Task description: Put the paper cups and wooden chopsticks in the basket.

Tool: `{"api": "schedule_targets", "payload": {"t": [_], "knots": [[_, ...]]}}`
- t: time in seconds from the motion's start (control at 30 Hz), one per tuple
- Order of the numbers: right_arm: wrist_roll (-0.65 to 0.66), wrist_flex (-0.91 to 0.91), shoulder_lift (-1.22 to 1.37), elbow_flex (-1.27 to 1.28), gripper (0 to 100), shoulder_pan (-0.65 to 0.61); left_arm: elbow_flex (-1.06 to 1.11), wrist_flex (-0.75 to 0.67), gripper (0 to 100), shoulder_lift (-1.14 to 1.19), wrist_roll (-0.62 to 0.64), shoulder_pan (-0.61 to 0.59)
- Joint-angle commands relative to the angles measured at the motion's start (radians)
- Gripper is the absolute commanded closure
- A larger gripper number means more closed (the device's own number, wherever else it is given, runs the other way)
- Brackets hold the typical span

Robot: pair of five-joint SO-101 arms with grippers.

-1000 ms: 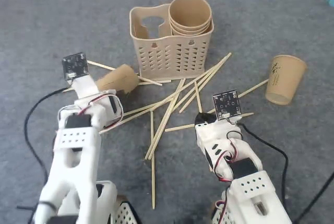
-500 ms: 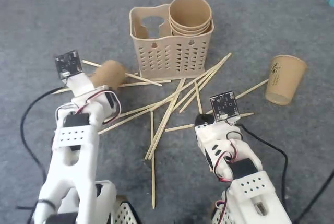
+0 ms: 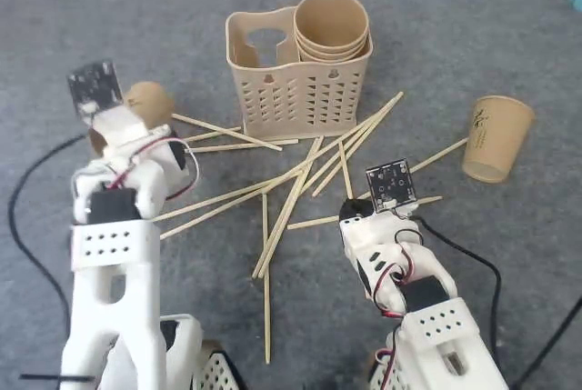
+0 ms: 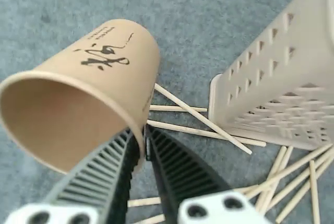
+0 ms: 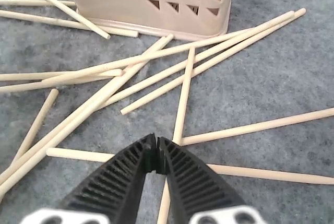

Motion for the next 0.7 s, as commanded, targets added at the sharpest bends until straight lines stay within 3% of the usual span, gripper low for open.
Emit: {"api": "schedule_targets", "payload": {"t": [0.0, 0.2, 0.37, 0.67], "knots": [[0.014, -0.022, -0.022, -0.008, 98.9, -0.005, -0.323, 0.258, 99, 0.063, -0.075, 0.002], [0.014, -0.024, -0.022, -0.008, 98.9, -0.005, -0.711, 0.6, 99, 0.302, -0.238, 0.002], [0.014, -0.024, -0.019, -0.008, 98.9, -0.005, -1.03, 0.878, 99, 0.503, -0.476, 0.023], [0.014, -0.025, -0.015, -0.008, 98.9, -0.005, -1.196, 0.879, 99, 0.539, -0.635, 0.14]]}}
